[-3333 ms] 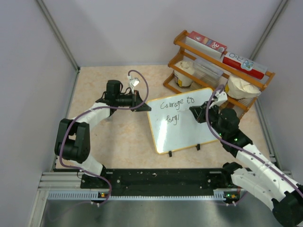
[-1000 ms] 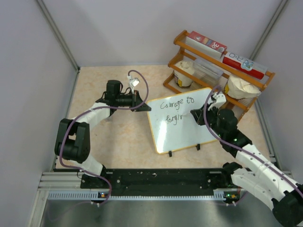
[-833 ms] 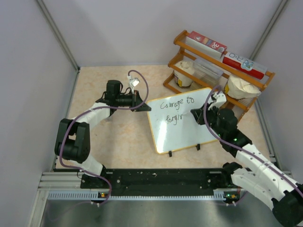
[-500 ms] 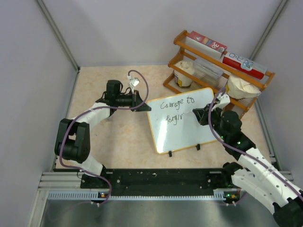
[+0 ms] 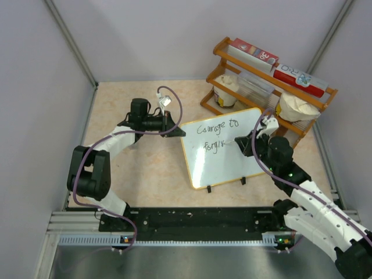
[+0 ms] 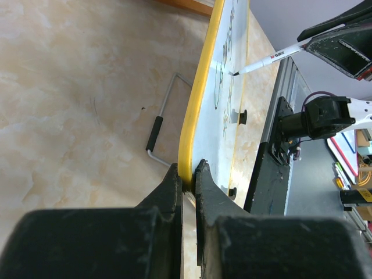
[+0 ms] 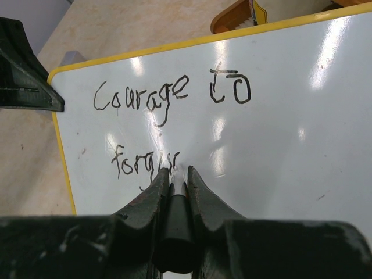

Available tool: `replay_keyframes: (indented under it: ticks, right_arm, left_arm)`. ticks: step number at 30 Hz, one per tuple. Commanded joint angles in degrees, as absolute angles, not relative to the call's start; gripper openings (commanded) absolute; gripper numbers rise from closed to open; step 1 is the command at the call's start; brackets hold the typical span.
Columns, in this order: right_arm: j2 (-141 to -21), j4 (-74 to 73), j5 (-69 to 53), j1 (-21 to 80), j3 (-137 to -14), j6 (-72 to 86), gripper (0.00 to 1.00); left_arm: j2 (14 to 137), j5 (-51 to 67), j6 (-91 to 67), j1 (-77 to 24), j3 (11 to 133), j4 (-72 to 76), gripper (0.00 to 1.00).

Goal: Write a sentence on the whiteboard

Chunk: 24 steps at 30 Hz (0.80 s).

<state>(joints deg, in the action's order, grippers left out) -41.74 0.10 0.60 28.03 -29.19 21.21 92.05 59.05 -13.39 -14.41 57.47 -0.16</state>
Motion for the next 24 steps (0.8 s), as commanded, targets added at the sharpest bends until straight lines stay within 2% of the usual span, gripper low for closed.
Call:
replay_keyframes:
  ticks: [1,24]
  right_arm:
    - [-42.71,2.64,0.18,27.51,-28.92,21.53,0.0]
    - [-41.92,-1.85,7.73,26.63,-29.71,21.36,0.0]
  left_arm:
    - [93.52,53.61,-2.2,-17.75,54.58,-3.08,0.0]
    - [93.6,53.52,-2.2,-17.75,54.49,-3.08,0.0]
